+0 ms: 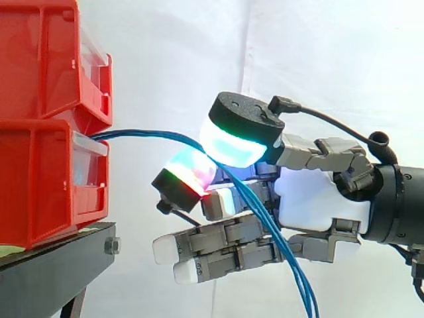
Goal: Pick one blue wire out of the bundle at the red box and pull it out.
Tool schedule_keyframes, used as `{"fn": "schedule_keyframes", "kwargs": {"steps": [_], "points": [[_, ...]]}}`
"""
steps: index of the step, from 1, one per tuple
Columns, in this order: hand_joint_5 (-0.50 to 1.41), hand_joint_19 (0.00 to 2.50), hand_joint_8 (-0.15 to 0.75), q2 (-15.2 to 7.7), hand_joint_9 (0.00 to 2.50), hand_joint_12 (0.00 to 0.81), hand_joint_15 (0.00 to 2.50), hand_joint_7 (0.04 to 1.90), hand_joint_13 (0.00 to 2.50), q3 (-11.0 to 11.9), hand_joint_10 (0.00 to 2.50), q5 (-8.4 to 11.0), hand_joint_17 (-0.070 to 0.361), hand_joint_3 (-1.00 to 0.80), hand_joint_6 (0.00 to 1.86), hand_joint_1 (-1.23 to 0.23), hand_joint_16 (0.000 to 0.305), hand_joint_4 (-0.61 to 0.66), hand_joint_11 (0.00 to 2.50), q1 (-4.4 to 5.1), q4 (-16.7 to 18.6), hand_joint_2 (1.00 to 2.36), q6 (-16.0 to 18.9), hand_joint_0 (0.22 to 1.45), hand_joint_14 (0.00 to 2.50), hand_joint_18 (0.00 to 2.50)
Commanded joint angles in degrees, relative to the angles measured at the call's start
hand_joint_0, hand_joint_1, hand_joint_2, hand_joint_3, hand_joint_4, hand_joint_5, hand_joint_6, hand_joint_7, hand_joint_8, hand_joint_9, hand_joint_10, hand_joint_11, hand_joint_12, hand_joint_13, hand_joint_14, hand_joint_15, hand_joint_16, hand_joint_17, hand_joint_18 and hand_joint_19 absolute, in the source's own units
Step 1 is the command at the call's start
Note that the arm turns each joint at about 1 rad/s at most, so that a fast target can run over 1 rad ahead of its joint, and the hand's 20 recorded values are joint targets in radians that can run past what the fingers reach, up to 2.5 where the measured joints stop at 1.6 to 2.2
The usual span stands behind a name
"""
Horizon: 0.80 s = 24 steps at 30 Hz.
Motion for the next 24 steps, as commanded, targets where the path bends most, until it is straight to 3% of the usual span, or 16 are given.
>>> {"fn": "schedule_keyframes", "kwargs": {"steps": [1,6,12,16,19,24], "points": [[-0.19,0.31,0.26,-0.01,0.95,0.359,0.4,1.09,0.65,0.07,0.02,0.0,0.12,-0.33,0.91,-0.96,0.054,0.13,0.82,0.0,0.03,1.01,-0.07,0.74,0.02,0.49],[-0.19,0.32,0.253,-0.01,0.94,0.352,0.4,0.98,0.64,-0.02,0.02,0.0,0.12,-0.48,0.91,-0.94,0.053,0.21,0.81,0.0,0.12,1.0,-0.16,0.73,0.02,0.49],[-0.16,0.37,0.266,-0.01,1.02,0.362,0.42,1.04,0.65,0.07,0.02,0.0,0.12,-0.5,0.87,-0.8,0.053,0.21,0.78,0.0,0.12,1.0,-0.07,0.59,0.02,0.48],[-0.15,0.38,0.271,0.08,1.06,0.367,0.41,1.06,0.67,-0.02,0.02,0.0,0.12,-0.5,0.87,-0.74,0.054,0.21,0.79,0.0,0.12,1.0,-0.07,0.58,0.02,0.48],[-0.14,0.39,0.271,-0.01,1.09,0.361,0.42,1.1,0.69,0.07,0.02,0.0,0.12,-0.42,0.87,-0.7,0.053,0.19,0.78,0.0,0.12,1.01,-0.07,0.6,0.02,0.5],[-0.14,0.39,0.283,-0.01,1.1,0.362,0.42,1.17,0.71,-0.02,0.02,0.0,0.119,-0.27,0.88,-0.79,0.053,0.14,0.81,0.0,0.03,1.01,-0.07,0.62,0.02,0.52]]}}
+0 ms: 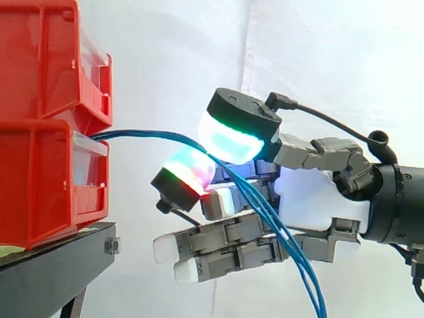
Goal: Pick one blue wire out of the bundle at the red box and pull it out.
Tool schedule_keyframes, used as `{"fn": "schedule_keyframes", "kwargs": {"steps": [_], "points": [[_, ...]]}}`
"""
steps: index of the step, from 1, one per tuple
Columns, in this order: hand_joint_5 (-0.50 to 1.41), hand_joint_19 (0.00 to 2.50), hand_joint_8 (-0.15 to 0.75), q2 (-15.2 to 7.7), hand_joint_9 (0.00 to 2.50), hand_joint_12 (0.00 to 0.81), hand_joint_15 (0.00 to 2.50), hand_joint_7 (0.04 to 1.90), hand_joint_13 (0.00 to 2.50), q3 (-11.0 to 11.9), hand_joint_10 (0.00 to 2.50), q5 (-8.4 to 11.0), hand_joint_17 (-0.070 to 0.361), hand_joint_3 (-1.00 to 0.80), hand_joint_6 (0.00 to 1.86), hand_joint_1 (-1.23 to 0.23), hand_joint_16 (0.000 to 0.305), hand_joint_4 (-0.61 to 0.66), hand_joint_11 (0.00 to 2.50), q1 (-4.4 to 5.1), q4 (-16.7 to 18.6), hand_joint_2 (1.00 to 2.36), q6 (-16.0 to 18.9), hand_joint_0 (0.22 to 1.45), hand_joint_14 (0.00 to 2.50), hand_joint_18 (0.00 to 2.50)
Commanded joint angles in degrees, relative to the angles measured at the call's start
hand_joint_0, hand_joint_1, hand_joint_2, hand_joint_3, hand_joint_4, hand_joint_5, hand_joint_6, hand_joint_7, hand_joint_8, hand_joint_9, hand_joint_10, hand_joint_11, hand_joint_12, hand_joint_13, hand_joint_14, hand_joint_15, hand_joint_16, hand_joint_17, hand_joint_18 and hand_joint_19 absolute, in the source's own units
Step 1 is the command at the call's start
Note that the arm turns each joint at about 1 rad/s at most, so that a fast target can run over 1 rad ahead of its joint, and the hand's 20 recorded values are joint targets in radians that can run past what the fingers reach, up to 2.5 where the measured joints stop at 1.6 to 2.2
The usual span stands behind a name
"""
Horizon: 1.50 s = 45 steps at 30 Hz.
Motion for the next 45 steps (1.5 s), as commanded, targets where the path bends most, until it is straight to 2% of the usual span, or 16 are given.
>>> {"fn": "schedule_keyframes", "kwargs": {"steps": [1,3,6,10,13,14,16,20,22,26,30,33,34,36,41,45], "points": [[-0.14,0.39,0.281,-0.01,1.1,0.362,0.42,1.18,0.71,-0.03,0.02,0.0,0.119,-0.26,0.88,-0.79,0.053,0.14,0.81,0.0,-0.03,1.01,0.0,0.62,0.02,0.52],[-0.15,0.39,0.278,-0.01,1.1,0.362,0.42,1.24,0.72,-0.03,0.02,0.0,0.12,-0.21,0.88,-0.82,0.053,0.11,0.82,0.0,-0.03,1.02,0.0,0.63,0.02,0.53],[-0.16,0.38,0.279,-0.01,1.08,0.364,0.43,1.19,0.72,0.06,0.02,0.0,0.121,-0.17,0.91,-0.83,0.054,0.07,0.83,0.0,0.05,1.02,0.0,0.64,0.02,0.54],[-0.17,0.37,0.278,-0.01,1.07,0.362,0.42,1.19,0.72,0.06,0.02,0.09,0.12,-0.18,0.91,-0.85,0.053,0.08,0.84,0.0,0.05,1.02,0.0,0.64,0.02,0.54],[-0.17,0.39,0.271,-0.01,1.04,0.365,0.41,1.21,0.7,0.06,0.02,0.09,0.121,-0.23,0.88,-0.81,0.054,0.17,0.75,0.0,0.05,1.02,0.09,0.62,0.02,0.53],[-0.16,0.37,0.286,-0.01,1.05,0.381,0.4,1.16,0.71,0.06,0.02,0.09,0.131,-0.22,0.86,-0.77,0.058,0.23,0.72,0.0,0.05,1.01,0.09,0.6,0.02,0.55],[-0.15,0.37,0.295,-0.01,1.09,0.396,0.39,1.15,0.72,-0.03,0.02,0.09,0.14,-0.2,0.84,-0.72,0.062,0.26,0.71,0.0,-0.03,1.01,0.18,0.59,0.01,0.56],[-0.15,0.36,0.311,-0.01,1.11,0.409,0.39,1.18,0.72,-0.03,0.02,0.09,0.144,-0.16,0.84,-0.7,0.064,0.21,0.72,0.0,-0.3,1.01,0.7,0.59,0.02,0.57],[-0.15,0.35,0.317,-0.01,1.1,0.417,0.4,1.22,0.73,-0.03,0.02,0.09,0.148,-0.07,0.85,-0.72,0.066,0.19,0.75,0.0,-0.21,1.01,0.79,0.6,0.01,0.58],[-0.17,0.35,0.298,-0.01,1.01,0.391,0.4,1.04,0.7,0.06,0.02,0.09,0.138,-0.06,0.9,-0.8,0.061,0.09,0.78,0.0,-0.21,1.01,1.06,0.64,0.02,0.55],[-0.17,0.37,0.283,0.08,1.05,0.367,0.42,0.98,0.7,0.15,0.02,-0.53,0.13,-0.11,0.9,-0.82,0.058,0.13,0.83,0.0,-0.21,1.02,1.32,0.65,0.02,0.53],[-0.14,0.39,0.253,0.08,1.17,0.349,0.41,1.22,0.73,0.5,0.02,-0.97,0.12,-0.23,0.88,-0.79,0.054,0.11,0.79,0.0,-0.3,1.02,1.58,0.63,0.02,0.52],[-0.14,0.39,0.249,0.08,1.17,0.347,0.41,1.21,0.74,0.76,0.02,-1.32,0.12,-0.23,0.88,-0.78,0.053,0.12,0.78,0.0,-0.3,1.02,1.76,0.62,0.02,0.52],[-0.12,0.39,0.223,0.08,1.23,0.337,0.43,1.3,0.78,0.76,0.03,-1.67,0.117,-0.23,0.86,-0.77,0.052,0.1,0.76,0.0,-0.3,1.02,1.85,0.61,0.02,0.54],[-0.11,0.4,0.248,0.08,1.35,0.351,0.53,1.35,0.89,0.76,0.03,-1.67,0.116,-0.18,0.87,-0.8,0.052,0.07,0.9,0.0,-0.3,1.02,2.11,0.62,0.02,0.58],[-0.14,0.37,0.257,0.08,1.23,0.348,0.53,1.27,0.84,0.76,0.02,-1.67,0.116,-0.09,0.93,-0.86,0.051,-0.06,0.9,-0.09,-0.38,1.02,2.46,0.67,0.02,0.59]]}}
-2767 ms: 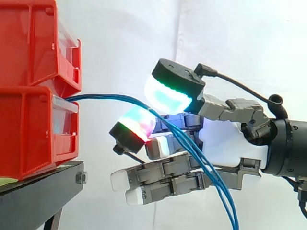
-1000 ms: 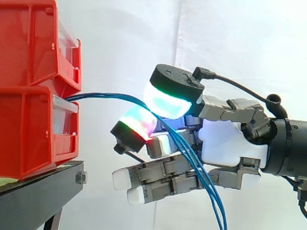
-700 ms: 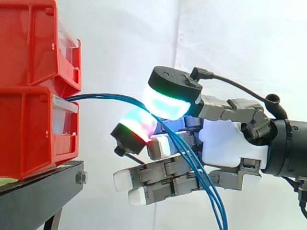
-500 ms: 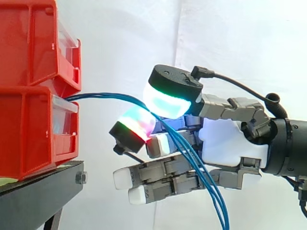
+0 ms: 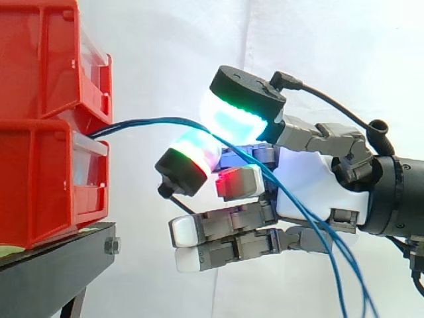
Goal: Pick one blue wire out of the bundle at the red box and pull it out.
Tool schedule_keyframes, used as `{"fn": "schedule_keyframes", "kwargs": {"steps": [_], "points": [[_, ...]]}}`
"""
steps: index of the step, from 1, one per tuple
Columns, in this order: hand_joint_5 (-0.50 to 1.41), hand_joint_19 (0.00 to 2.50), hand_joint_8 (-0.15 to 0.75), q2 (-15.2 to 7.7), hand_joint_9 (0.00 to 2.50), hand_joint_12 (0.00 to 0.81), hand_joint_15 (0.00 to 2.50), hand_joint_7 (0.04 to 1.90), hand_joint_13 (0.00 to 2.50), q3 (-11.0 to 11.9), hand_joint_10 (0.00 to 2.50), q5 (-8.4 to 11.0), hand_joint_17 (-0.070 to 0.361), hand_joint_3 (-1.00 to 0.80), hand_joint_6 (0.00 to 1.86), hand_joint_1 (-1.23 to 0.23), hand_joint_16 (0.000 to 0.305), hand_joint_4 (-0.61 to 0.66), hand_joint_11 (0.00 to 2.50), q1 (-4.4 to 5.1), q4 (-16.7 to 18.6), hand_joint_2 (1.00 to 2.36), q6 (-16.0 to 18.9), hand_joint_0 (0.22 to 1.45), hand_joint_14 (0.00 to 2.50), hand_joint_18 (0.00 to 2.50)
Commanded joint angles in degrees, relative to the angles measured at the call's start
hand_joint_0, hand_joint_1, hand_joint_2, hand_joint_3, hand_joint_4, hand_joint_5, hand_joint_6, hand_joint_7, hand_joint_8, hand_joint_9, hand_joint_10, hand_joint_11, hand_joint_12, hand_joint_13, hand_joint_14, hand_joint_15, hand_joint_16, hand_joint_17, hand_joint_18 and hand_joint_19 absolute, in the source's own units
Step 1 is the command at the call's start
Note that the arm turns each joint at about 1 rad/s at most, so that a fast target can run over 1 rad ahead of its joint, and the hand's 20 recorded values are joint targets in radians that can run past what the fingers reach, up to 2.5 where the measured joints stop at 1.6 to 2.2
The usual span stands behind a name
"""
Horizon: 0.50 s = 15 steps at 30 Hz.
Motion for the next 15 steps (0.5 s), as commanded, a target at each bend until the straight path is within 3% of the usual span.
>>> {"fn": "schedule_keyframes", "kwargs": {"steps": [1,6,11,14,15], "points": [[-0.14,0.37,0.262,0.0,1.2,0.35,0.52,1.28,0.84,0.02,0.02,-0.02,0.116,-0.09,0.93,-0.87,0.052,-0.06,0.89,-0.11,-0.04,1.02,0.51,0.67,0.02,0.59],[-0.15,0.4,0.252,0.35,1.17,0.352,0.49,1.15,0.78,0.02,0.03,-0.02,0.117,-0.31,0.91,-0.79,0.052,0.12,0.83,-0.11,-0.04,1.01,0.78,0.64,0.02,0.55],[-0.14,0.4,0.26,0.97,1.19,0.354,0.48,1.28,0.79,0.02,0.03,-0.1,0.117,-0.25,0.88,-0.79,0.052,0.08,0.82,-0.2,-1.0,1.02,0.6,0.64,0.02,0.56],[-0.16,0.4,0.255,1.15,1.14,0.351,0.48,1.17,0.77,0.02,0.02,-0.1,0.117,-0.21,0.92,-0.82,0.052,-0.01,0.82,-0.29,-1.09,1.02,0.6,0.67,0.02,0.56],[-0.17,0.4,0.249,1.23,1.13,0.35,0.47,1.09,0.76,0.02,0.02,-0.1,0.116,-0.27,0.92,-0.82,0.052,0.03,0.82,-0.29,-1.09,1.01,0.42,0.67,0.02,0.56]]}}
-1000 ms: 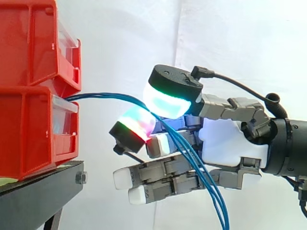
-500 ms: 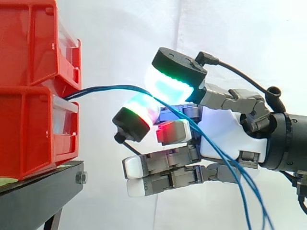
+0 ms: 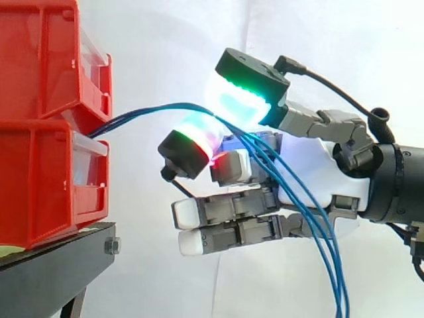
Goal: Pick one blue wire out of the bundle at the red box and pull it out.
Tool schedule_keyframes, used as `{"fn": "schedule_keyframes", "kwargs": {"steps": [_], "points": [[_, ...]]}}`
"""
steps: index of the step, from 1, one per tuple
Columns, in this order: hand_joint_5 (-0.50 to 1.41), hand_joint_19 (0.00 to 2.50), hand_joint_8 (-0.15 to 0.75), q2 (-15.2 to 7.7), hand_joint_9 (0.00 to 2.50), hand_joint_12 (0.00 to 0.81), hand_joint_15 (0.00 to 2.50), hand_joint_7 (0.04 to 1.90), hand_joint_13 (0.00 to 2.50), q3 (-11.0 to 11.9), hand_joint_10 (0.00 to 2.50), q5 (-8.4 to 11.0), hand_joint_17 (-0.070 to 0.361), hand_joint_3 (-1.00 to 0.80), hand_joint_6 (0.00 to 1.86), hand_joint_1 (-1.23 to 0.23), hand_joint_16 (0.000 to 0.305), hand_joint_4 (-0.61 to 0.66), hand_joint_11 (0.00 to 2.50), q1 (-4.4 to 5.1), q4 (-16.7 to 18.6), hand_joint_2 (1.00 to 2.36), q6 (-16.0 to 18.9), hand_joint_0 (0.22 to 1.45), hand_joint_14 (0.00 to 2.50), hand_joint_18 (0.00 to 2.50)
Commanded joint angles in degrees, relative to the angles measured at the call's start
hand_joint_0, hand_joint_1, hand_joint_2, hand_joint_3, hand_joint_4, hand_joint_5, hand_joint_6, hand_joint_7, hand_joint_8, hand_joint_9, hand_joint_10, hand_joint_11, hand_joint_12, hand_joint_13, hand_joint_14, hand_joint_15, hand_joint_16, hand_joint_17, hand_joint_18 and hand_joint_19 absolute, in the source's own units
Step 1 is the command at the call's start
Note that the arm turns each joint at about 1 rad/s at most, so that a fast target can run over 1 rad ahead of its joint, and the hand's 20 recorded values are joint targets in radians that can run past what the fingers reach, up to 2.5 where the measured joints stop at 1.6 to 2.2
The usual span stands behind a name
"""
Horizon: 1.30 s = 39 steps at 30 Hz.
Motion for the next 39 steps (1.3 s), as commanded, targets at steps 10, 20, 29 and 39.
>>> {"fn": "schedule_keyframes", "kwargs": {"steps": [10,20,29,39], "points": [[-0.15,0.41,0.259,0.26,1.22,0.355,0.48,1.14,0.79,-0.01,0.02,-0.01,0.114,-0.38,0.9,-0.75,0.051,0.11,0.85,-0.13,-0.34,1.01,-0.26,0.62,0.02,0.56],[-0.17,0.43,0.268,0.26,1.09,0.377,0.48,1.06,0.76,-0.01,0.02,-0.01,0.128,-0.25,0.88,-0.7,0.057,0.18,0.79,-0.04,-0.34,1.01,-0.44,0.59,0.02,0.55],[-0.16,0.45,0.271,0.17,1.15,0.369,0.5,1.03,0.77,-0.01,0.02,0.08,0.122,-0.28,0.85,-0.69,0.054,0.17,0.84,-0.04,-0.34,1.01,-0.96,0.59,0.02,0.54],[-0.16,0.45,0.261,0.17,1.16,0.363,0.5,1.0,0.77,-0.01,0.03,0.25,0.12,-0.38,0.89,-0.68,0.053,0.16,0.87,0.04,-0.08,1.01,-1.05,0.57,0.02,0.56]]}}
